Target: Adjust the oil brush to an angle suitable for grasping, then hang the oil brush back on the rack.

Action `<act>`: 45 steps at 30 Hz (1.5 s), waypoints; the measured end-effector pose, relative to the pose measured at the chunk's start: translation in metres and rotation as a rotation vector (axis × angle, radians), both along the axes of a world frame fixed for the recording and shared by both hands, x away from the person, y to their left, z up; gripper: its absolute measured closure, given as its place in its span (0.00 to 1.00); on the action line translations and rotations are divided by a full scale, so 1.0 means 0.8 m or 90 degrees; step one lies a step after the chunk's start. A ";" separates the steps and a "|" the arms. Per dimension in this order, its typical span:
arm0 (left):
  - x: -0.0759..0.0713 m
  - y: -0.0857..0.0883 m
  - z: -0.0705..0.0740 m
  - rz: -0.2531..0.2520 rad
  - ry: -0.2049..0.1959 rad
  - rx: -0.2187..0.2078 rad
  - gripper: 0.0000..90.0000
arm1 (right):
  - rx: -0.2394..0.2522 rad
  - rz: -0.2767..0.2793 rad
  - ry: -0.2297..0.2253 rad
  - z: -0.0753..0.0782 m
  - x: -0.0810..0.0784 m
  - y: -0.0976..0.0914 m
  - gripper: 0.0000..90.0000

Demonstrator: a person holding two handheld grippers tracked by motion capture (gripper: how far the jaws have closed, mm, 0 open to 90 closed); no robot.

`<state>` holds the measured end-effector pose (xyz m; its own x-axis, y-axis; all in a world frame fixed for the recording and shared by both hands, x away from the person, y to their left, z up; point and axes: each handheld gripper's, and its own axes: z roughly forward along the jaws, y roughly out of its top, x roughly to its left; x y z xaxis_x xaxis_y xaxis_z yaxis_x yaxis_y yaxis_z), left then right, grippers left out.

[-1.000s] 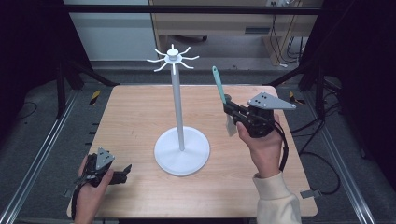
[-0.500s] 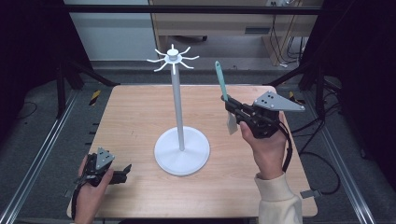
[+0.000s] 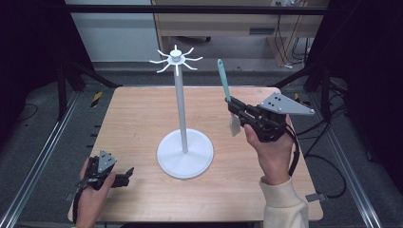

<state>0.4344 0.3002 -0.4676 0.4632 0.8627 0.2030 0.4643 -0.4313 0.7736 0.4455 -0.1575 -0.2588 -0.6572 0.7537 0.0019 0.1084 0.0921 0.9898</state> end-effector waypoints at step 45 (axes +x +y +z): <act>-0.001 0.000 0.001 -0.001 0.000 0.004 0.03 | -0.014 0.059 -0.022 0.007 -0.011 0.034 0.92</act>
<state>0.4336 0.3003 -0.4671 0.4643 0.8609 0.2078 0.4642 -0.4364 0.7708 0.4366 -0.1301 -0.2530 -0.7231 0.6897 -0.0383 0.0643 0.1224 0.9904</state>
